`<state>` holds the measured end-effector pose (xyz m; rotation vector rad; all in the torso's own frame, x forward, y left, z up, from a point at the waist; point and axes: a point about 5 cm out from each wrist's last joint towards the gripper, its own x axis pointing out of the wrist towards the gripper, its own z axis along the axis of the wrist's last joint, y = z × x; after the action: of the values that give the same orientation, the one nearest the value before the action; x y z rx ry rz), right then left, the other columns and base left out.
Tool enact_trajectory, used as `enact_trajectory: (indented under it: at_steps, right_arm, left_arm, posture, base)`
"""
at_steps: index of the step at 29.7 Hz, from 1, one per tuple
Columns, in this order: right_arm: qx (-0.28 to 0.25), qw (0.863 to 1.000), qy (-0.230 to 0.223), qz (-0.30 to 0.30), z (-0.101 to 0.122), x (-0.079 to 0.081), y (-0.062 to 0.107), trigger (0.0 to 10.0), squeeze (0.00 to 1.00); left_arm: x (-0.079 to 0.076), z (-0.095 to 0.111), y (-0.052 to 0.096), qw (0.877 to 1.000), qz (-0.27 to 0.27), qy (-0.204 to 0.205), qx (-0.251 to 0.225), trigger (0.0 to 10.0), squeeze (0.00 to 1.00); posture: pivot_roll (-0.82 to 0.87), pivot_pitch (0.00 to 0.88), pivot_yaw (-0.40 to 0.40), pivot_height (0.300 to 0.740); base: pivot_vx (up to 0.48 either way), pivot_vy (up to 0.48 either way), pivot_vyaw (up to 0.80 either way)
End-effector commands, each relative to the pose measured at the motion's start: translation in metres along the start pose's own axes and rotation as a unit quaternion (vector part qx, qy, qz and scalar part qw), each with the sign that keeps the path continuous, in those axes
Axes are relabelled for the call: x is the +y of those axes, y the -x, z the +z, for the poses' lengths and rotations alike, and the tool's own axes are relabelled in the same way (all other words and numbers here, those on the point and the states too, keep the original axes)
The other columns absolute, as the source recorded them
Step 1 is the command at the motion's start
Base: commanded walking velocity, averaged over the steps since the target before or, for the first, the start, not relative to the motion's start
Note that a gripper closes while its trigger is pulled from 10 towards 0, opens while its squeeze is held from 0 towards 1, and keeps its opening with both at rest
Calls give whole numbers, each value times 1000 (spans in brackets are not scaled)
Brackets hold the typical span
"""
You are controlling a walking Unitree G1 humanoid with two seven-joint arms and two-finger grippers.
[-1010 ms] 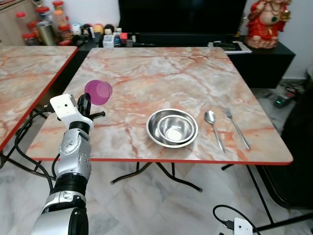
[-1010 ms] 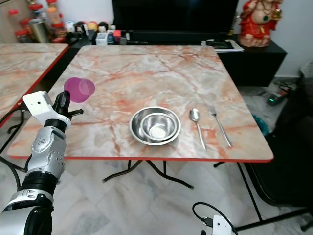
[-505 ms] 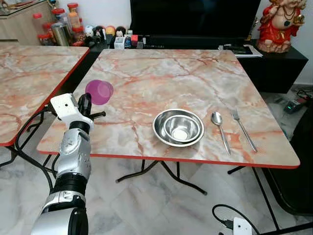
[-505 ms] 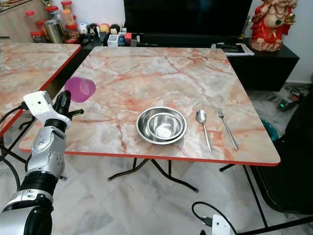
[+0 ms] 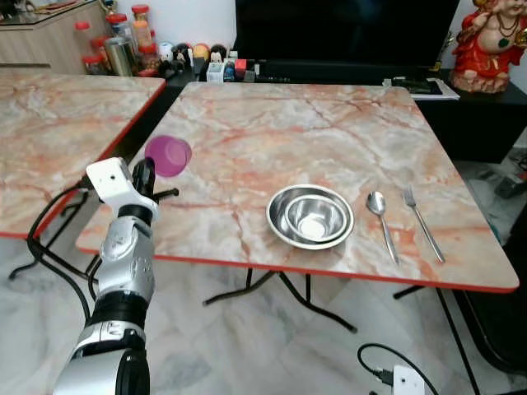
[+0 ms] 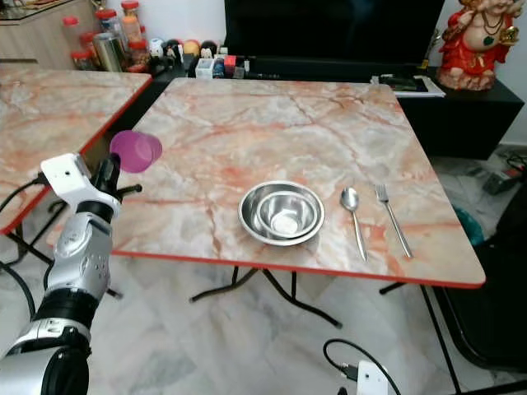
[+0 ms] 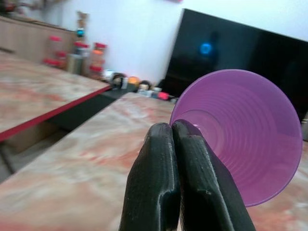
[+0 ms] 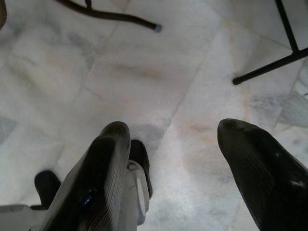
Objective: Setting the table
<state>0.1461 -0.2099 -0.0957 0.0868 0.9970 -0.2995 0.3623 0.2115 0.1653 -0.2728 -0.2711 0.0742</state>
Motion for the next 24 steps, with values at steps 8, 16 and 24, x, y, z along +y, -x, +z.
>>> enact_trajectory:
  at_steps: [8, 16, 24]
  right_arm:
    - [-3, 1000, 14, -9, 3, -3, 0, 10000, 0]
    - [-5, 1000, 15, -10, 4, -2, -1, 10000, 0]
    - [-3, 1000, 13, -9, 3, 0, -1, 10000, 0]
  left_arm:
    - [-7, 2, -1, 1000, -14, -5, -5, 10000, 0]
    - [-8, 2, -2, 1000, -18, -7, -3, 10000, 0]
    - [-9, 2, -2, 1000, -19, -5, -2, 10000, 0]
  posture:
    - [10, 0, 10, 740]
    - [13, 0, 14, 740]
    - [14, 0, 13, 740]
  base:
    - [270, 0, 0]
    - [271, 0, 0]
    - [275, 0, 0]
